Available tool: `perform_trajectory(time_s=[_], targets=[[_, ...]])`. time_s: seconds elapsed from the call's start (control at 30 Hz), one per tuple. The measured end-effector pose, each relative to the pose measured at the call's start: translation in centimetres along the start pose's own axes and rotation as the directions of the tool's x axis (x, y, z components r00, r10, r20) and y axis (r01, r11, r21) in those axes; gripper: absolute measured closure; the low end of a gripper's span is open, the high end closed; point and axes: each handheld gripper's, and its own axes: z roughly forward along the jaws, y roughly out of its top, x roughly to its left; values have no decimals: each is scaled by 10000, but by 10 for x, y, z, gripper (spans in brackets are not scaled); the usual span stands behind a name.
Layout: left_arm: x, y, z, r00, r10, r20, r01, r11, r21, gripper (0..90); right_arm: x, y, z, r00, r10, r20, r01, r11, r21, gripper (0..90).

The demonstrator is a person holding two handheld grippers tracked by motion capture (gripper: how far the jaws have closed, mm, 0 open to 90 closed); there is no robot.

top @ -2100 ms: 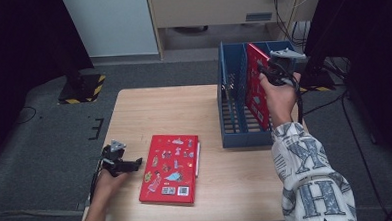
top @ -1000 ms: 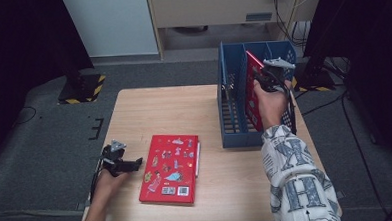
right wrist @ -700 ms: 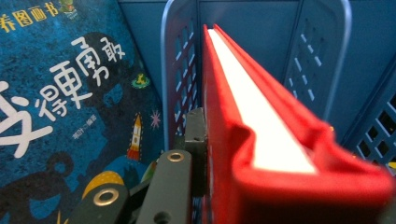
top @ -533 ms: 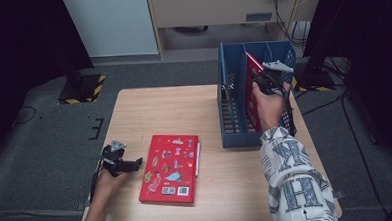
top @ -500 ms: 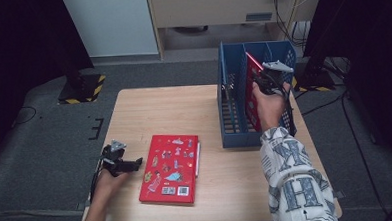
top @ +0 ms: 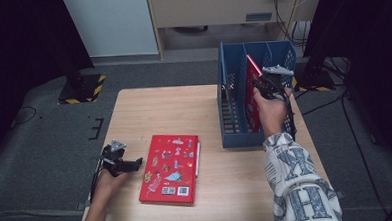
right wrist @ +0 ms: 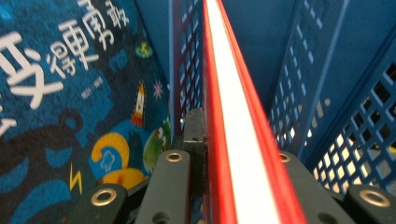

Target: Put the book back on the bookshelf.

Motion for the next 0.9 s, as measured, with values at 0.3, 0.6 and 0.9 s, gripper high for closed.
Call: perform_trajectory(time_s=[0.3,0.6,0.9], targets=[[0,0,0,10000,-3,-1,3,10000,2,0,3,-2,0,9998,-179,-58,180,9997,172,772],[0,0,0,10000,-4,-3,4,10000,0,0,4,14,-15,9973,-676,-287,684,9973,268,705],[0,0,0,10000,-8,1,8,10000,0,0,3,22,-9,9961,-799,-382,820,9950,570,712]])
